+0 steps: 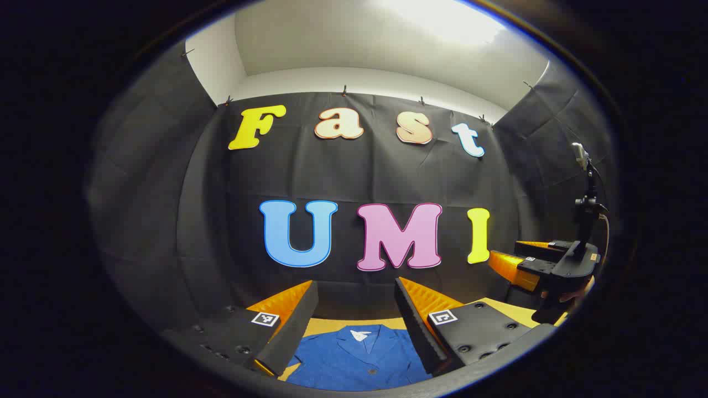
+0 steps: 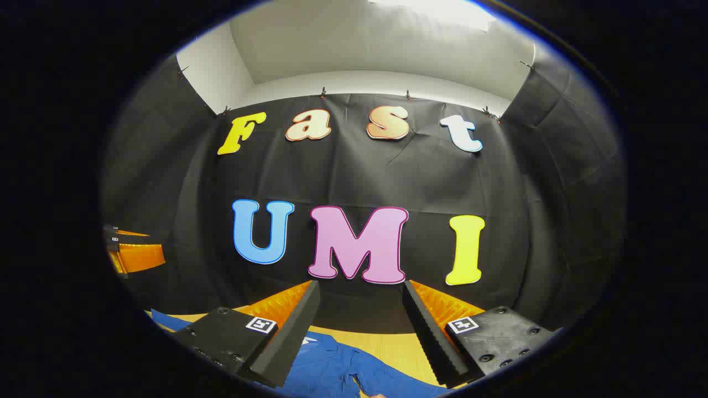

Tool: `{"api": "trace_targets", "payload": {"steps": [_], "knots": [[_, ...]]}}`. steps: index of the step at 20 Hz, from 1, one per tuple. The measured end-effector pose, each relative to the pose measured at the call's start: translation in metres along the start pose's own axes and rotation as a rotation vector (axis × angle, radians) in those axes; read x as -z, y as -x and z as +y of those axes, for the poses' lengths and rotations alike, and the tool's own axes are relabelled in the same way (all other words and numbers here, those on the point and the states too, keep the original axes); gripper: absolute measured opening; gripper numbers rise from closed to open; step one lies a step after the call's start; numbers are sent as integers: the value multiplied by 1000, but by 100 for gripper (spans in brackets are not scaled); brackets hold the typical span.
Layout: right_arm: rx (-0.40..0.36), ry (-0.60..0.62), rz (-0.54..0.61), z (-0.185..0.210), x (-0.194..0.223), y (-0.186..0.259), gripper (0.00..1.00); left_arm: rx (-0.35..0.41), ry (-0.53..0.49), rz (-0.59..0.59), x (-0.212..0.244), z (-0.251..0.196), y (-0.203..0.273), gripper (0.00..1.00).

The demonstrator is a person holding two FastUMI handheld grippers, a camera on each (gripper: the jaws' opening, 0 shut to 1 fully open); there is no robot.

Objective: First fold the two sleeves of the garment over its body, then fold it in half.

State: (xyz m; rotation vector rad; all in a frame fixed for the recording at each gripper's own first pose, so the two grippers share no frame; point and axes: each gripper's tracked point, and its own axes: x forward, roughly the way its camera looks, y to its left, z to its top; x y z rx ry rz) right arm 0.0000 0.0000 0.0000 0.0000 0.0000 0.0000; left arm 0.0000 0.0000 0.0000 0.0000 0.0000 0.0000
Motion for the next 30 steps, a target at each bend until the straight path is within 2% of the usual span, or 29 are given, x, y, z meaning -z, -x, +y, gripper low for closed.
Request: {"api": "trace_targets", "payload": {"steps": [5, 6, 7, 16, 22, 23, 24, 27, 30], "knots": [[4, -8, -7, -3, -4, 2, 96, 18, 10, -4, 3, -8, -5, 80], [2, -4, -6, -3, -5, 3, 86, 19, 15, -7, 2, -9, -5, 80], [2, 3, -3, -6, -5, 4, 96, 18, 21, -11, 2, -9, -6, 80], [64, 41, 39, -30, -1, 19, 96, 79, 118, -14, 14, -21, -20, 80], [112, 19, 67, -47, 5, 31, 96, 102, 109, -10, 19, -20, -34, 80], [120, 29, 74, -52, 8, 34, 100, 108, 114, -12, 18, -21, -39, 80], [127, 40, 84, -58, 12, 36, 96, 114, 119, -14, 16, -23, -42, 80], [136, 69, 145, -76, 32, 38, 96, 139, 119, -19, 15, -34, -49, 80], [151, 42, 262, -99, 68, 42, 96, 167, 97, -16, 15, -45, -48, 80]]}}
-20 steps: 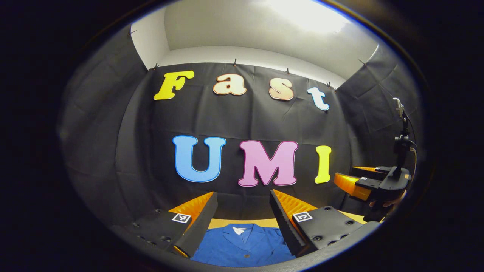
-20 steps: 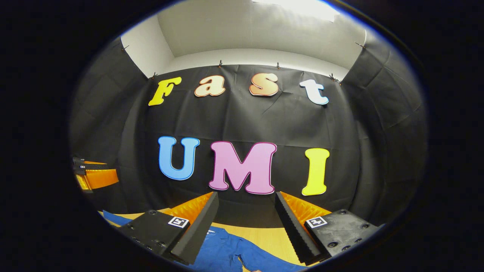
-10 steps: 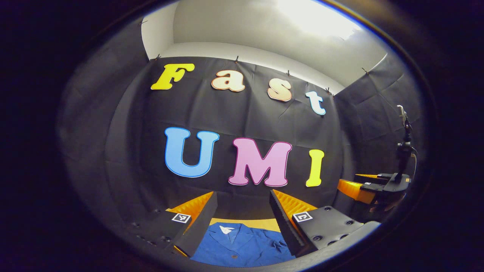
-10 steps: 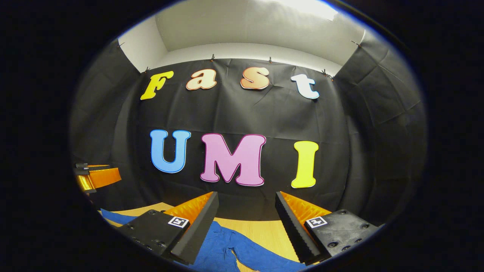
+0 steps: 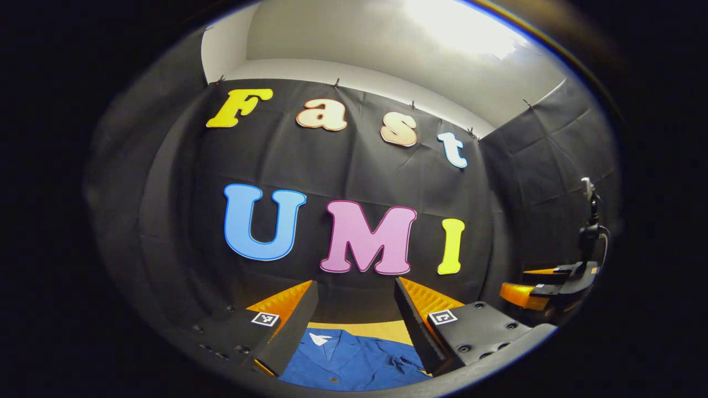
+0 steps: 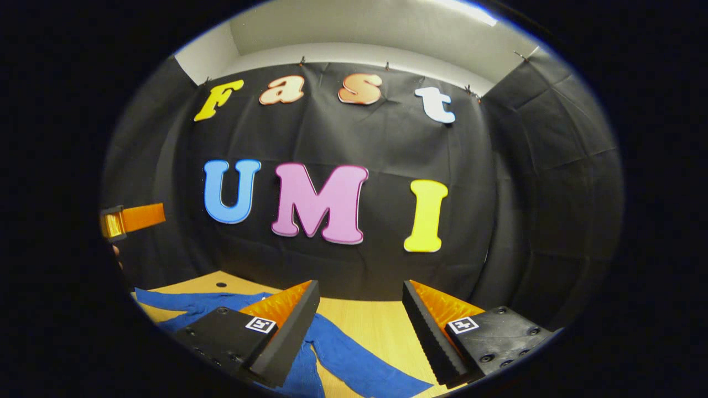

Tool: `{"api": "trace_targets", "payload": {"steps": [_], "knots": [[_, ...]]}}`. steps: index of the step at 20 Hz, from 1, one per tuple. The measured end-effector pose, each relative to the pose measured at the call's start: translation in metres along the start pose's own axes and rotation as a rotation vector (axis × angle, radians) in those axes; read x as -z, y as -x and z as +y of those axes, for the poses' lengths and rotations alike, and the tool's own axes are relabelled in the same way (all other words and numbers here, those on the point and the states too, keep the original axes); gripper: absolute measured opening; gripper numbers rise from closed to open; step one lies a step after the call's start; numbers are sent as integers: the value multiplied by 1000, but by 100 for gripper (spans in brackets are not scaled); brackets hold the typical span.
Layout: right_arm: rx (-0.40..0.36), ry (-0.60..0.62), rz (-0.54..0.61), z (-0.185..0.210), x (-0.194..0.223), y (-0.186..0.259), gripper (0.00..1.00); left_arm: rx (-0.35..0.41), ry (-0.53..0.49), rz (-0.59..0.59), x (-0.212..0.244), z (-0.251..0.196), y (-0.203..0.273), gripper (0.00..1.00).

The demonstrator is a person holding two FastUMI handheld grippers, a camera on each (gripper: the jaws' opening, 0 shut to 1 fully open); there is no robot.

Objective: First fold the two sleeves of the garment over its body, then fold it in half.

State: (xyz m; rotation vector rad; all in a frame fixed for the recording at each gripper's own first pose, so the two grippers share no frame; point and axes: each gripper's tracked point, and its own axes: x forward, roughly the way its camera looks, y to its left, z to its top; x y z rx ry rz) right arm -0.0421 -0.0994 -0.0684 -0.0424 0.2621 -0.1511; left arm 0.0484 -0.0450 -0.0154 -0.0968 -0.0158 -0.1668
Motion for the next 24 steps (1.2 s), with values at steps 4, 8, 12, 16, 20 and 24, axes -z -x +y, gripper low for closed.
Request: {"api": "trace_targets", "payload": {"steps": [4, 8, 12, 16, 20, 24], "knots": [[63, -47, 135, -38, 51, -13, 96, 10, -33, 12, 4, -7, 1, 80], [115, -67, 319, -73, 119, -16, 96, -10, -30, 27, 7, -2, 1, 80], [116, -75, 501, -89, 186, -10, 97, -45, -31, 39, 9, 3, -1, 80], [105, -78, 673, -96, 248, 9, 97, -70, -37, 53, 12, -1, -4, 80], [72, -38, 833, -103, 301, 30, 98, -101, -35, 75, 18, -5, -8, 80], [27, -131, 979, -95, 345, 46, 98, -146, -22, 94, 24, -8, -8, 80]]}}
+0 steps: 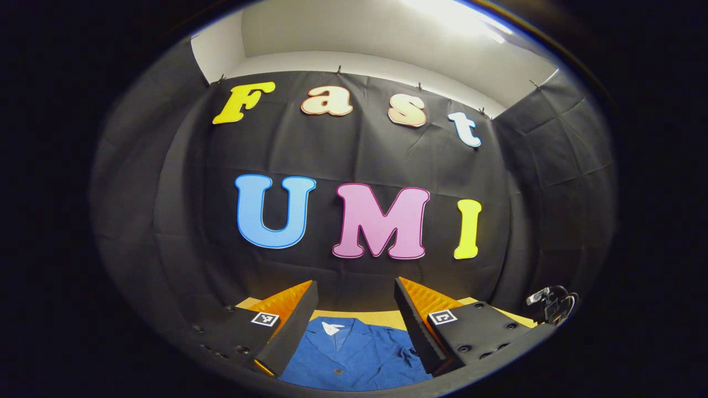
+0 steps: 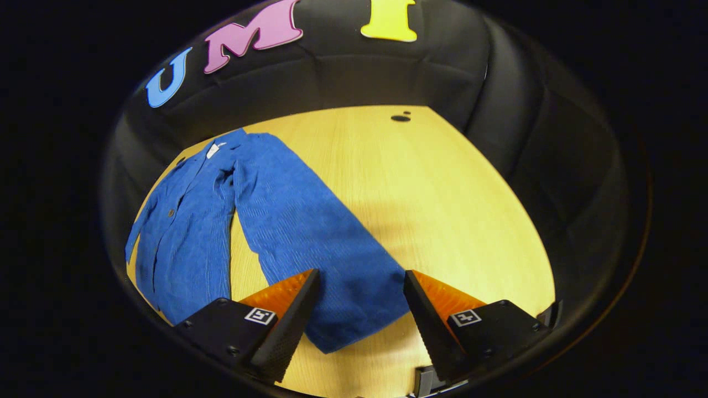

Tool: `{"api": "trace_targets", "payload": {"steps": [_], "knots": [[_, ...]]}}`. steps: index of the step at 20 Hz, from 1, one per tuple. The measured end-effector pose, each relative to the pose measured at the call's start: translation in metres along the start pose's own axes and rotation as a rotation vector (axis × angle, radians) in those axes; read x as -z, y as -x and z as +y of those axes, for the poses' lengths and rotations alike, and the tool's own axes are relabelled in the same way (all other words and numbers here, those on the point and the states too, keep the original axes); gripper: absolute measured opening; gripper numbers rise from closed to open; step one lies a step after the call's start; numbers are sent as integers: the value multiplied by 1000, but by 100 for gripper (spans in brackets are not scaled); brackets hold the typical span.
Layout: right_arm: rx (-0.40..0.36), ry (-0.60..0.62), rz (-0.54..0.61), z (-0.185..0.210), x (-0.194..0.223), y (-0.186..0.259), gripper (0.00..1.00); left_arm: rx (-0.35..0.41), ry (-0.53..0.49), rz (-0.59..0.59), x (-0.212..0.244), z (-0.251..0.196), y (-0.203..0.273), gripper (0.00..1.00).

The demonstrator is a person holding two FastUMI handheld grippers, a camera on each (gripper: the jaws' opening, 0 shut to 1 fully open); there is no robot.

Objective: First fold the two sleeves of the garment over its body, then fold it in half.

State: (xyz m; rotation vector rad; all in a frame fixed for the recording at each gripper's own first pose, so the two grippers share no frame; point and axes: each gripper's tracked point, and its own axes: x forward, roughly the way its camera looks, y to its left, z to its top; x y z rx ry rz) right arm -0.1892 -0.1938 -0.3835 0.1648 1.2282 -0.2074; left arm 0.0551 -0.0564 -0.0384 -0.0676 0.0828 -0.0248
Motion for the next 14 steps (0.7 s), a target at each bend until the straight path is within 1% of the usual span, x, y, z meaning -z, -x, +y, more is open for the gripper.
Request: {"api": "trace_targets", "payload": {"steps": [1, 2, 3, 4, 5, 6, 7, 8, 9, 10, 11, 14], "knots": [[4, 10, 53, -3, 9, -3, 98, -14, -7, 1, 1, 1, 1, 80], [-4, 25, -19, -2, 0, -3, 82, -27, -17, 5, 0, 1, 2, 80], [3, 58, 6, -5, 3, -5, 100, -38, -26, 10, 2, 1, 2, 80], [1, 97, 34, -7, 8, -4, 86, -44, -32, 13, 2, 1, 3, 80], [-29, 117, 11, 0, 3, -5, 99, -44, -33, 14, 2, 0, 4, 80], [-23, 128, 20, -1, 3, -5, 71, -40, -30, 13, 1, -2, 5, 80], [-15, 102, 0, -4, -2, -7, 43, -30, -29, 11, 1, -4, 4, 80], [-23, 77, 6, -3, -4, -8, 16, -22, -33, 9, 0, -3, 3, 81], [-40, 47, 32, 0, -2, -6, 15, -22, -39, 4, 1, 2, 2, 81], [-61, 5, 50, 3, -1, -6, 10, -18, -39, 3, 0, 7, 1, 80], [-58, -34, 51, 5, -4, -5, 10, -6, -36, 2, 1, 12, 0, 81], [-32, -132, -71, 19, -44, 13, 9, 12, -28, 9, 3, 42, -3, 81]]}}
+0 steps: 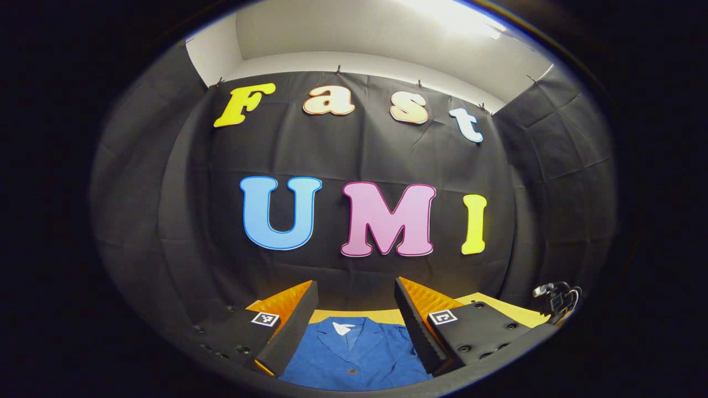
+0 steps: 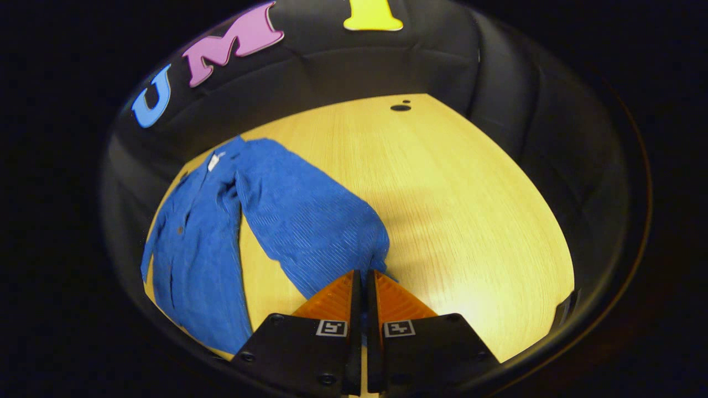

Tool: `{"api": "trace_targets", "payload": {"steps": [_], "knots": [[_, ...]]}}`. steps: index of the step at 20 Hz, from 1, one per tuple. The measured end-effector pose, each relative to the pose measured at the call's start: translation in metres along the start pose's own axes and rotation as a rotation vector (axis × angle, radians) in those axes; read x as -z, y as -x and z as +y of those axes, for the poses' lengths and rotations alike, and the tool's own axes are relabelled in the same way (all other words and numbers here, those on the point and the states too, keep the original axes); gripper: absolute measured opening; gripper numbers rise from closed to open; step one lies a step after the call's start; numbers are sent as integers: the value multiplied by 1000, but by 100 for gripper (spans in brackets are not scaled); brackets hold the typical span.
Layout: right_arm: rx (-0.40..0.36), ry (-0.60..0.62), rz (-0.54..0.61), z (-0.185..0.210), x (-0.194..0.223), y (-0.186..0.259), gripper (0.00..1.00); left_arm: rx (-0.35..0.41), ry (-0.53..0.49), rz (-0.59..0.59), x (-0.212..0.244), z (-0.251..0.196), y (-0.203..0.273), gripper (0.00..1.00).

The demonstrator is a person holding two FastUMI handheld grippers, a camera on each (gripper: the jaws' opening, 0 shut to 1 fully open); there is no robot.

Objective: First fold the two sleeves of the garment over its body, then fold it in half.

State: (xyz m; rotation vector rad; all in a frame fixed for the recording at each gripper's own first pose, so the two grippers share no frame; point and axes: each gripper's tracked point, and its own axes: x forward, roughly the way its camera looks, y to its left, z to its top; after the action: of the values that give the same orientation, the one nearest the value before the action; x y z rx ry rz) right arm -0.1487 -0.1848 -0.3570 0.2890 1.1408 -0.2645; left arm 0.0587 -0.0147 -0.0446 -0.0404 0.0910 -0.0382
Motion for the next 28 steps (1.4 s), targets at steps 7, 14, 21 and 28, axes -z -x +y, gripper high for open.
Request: {"api": "trace_targets", "payload": {"steps": [7, 14, 21, 28], "knots": [[-24, 77, -310, 116, -98, 47, 9, -22, 72, 0, 14, 94, 8, 80], [-172, 158, -432, 270, -140, 61, 8, -70, 78, 29, 35, 179, 29, 81], [-314, 86, -441, 366, -152, 46, 8, -133, 63, 55, 51, 238, 48, 81], [-127, 181, -613, 317, -177, 75, 8, -119, 80, 59, 55, 255, 43, 80]]}}
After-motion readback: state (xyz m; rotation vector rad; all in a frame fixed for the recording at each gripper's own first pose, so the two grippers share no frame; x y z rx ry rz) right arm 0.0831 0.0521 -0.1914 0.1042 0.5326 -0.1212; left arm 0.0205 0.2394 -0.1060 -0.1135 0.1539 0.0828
